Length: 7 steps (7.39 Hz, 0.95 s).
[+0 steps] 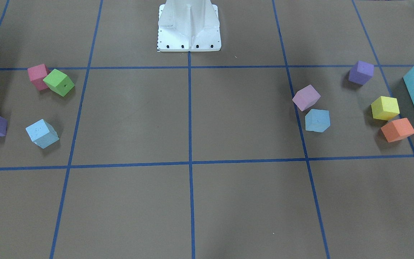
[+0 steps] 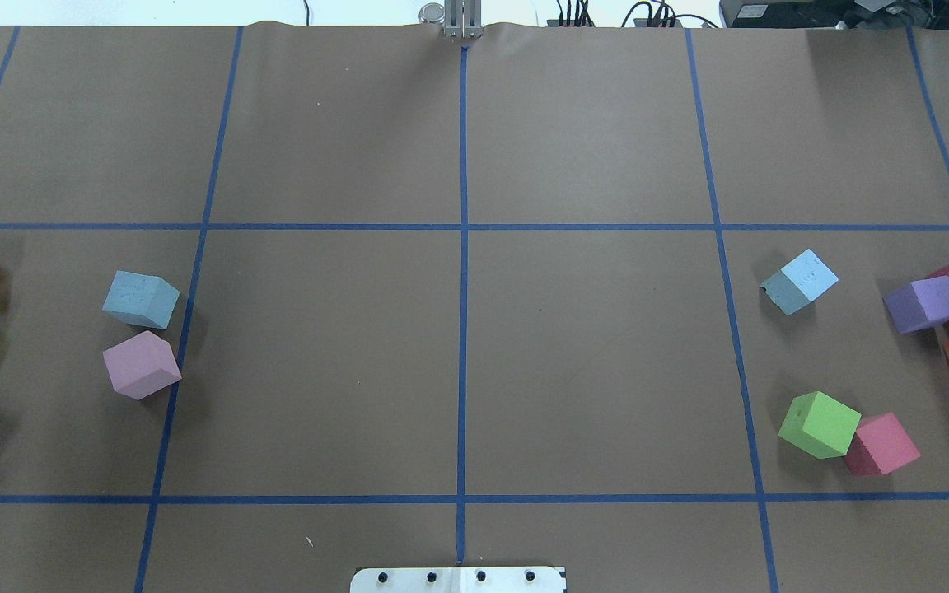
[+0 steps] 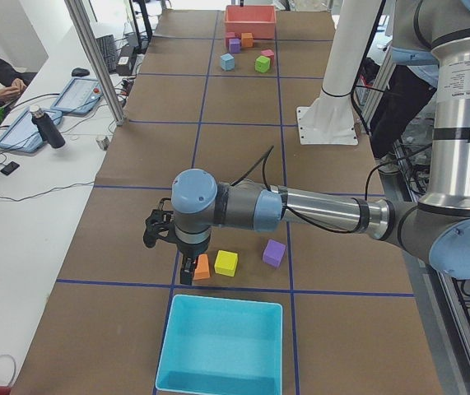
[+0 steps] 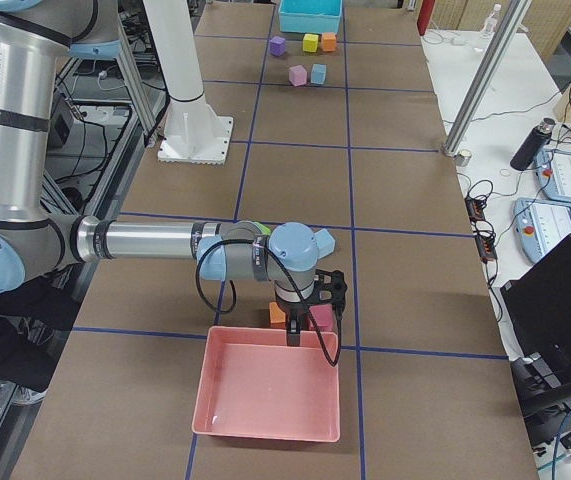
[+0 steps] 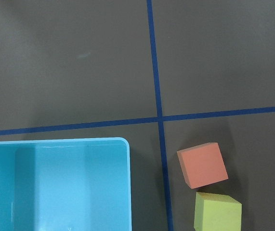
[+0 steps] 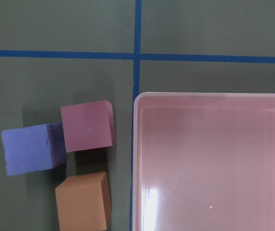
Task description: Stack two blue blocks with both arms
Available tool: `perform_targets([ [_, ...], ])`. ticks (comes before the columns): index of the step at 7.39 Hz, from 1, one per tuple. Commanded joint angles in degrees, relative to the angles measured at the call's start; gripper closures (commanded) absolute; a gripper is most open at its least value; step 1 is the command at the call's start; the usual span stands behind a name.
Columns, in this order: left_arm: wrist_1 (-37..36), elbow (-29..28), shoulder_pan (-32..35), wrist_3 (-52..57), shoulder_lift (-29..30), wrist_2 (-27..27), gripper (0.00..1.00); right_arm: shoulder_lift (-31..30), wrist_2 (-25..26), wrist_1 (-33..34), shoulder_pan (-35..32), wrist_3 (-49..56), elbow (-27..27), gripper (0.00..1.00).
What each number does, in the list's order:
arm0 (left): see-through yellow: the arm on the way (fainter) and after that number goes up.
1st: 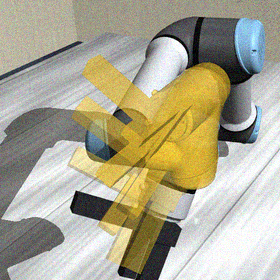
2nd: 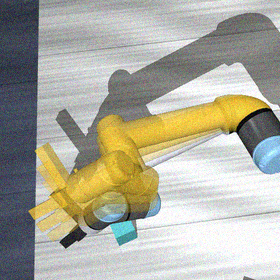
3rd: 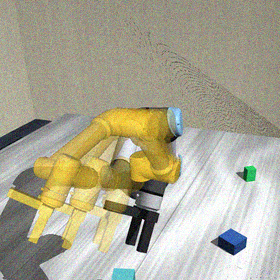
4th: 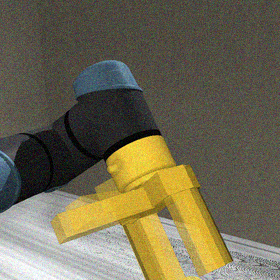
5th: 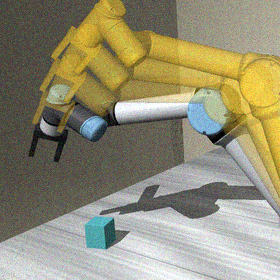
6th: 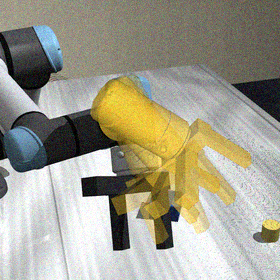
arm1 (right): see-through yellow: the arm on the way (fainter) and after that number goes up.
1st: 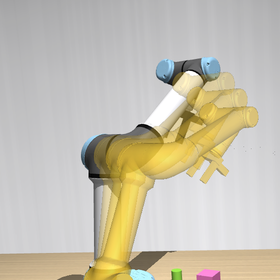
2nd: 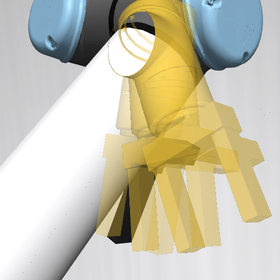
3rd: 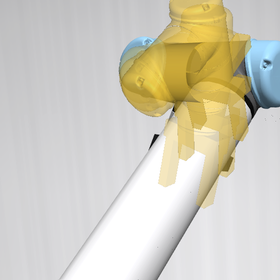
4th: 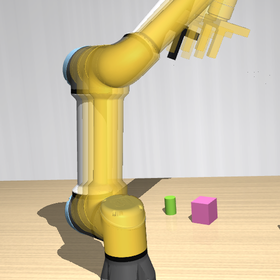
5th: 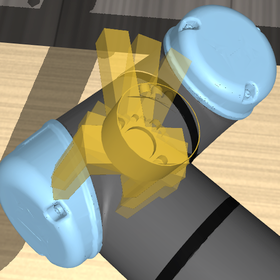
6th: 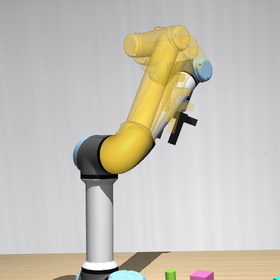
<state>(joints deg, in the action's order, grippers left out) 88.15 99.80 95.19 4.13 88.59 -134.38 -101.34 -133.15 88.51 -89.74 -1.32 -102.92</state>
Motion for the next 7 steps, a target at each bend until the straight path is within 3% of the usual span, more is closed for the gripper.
perform_targets([
  [1,0.18,-0.04,0.0,0.0,0.0,0.09,0.02,0.0,0.0,0.0,0.0,0.09,0.0,0.0],
  [2,0.18,-0.04,0.0,0.0,0.0,0.09,0.02,0.0,0.0,0.0,0.0,0.26,0.0,0.0],
  [4,0.79,0.84,0.0,0.09,0.7,0.09,0.02,0.09,0.09,-7.95,2.18,0.09,0.17,0.0],
  [5,4.62,0.23,0.0,0.09,0.7,0.35,0.02,0.44,-0.09,-9.48,4.37,-0.26,-0.09,0.0],
  [7,7.03,0.14,0.0,-0.26,0.0,0.0,0.02,9.44,-0.26,-12.73,12.43,-2.1,0.0,0.0],
])
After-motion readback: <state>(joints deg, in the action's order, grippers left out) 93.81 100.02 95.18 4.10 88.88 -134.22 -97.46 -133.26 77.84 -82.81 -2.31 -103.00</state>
